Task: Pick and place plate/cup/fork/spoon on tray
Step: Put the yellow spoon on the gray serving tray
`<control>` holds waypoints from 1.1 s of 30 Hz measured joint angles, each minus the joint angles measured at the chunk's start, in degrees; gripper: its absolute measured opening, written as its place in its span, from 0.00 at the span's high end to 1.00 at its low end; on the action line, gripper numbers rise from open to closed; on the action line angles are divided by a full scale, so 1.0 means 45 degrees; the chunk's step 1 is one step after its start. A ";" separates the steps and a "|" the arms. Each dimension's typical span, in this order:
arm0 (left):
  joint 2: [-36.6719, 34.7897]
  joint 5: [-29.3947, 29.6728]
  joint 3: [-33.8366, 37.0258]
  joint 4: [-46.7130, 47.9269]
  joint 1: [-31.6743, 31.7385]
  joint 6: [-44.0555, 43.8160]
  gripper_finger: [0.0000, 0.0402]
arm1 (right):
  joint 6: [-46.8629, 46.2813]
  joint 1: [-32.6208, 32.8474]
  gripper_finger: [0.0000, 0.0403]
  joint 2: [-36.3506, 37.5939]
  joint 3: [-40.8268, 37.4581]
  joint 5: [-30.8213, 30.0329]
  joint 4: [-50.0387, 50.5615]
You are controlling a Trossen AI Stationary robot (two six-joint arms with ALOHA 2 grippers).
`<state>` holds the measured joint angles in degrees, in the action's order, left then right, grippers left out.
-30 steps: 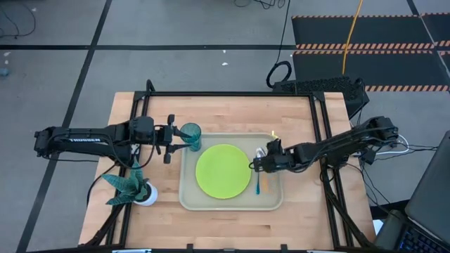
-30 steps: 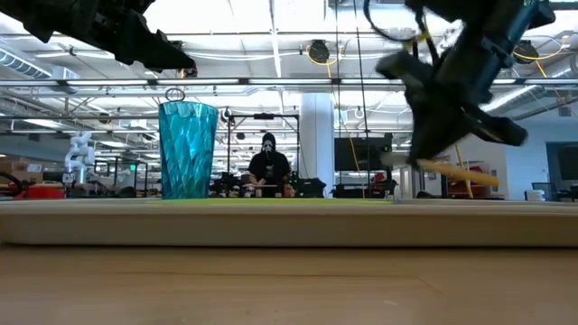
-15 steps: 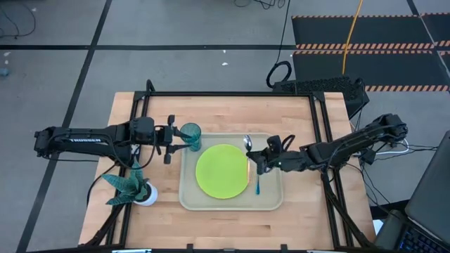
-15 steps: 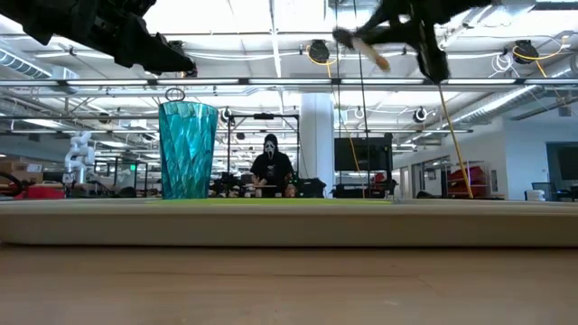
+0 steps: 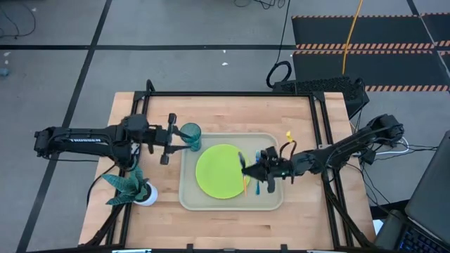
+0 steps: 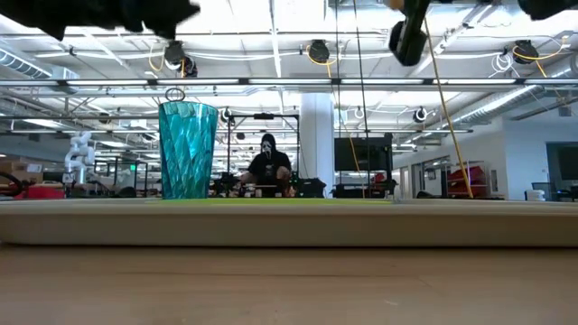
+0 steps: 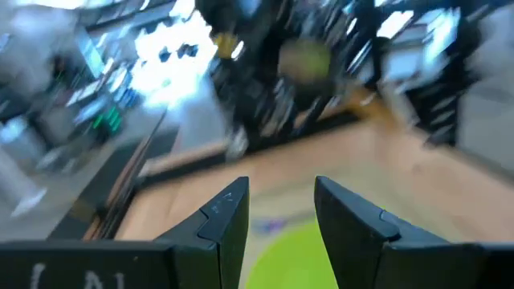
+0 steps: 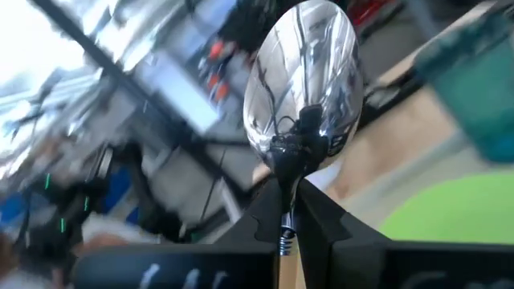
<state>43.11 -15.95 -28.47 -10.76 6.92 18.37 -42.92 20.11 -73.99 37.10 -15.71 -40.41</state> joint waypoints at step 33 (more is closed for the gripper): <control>0.8105 -0.3081 -0.4051 -0.2641 -0.2006 0.6251 0.63 | 0.2428 -0.1814 0.99 -0.4491 0.0024 0.5228 -0.5977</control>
<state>79.58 -29.81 -46.70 -22.64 -2.11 46.50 -31.99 11.94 -94.19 37.21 7.81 -67.31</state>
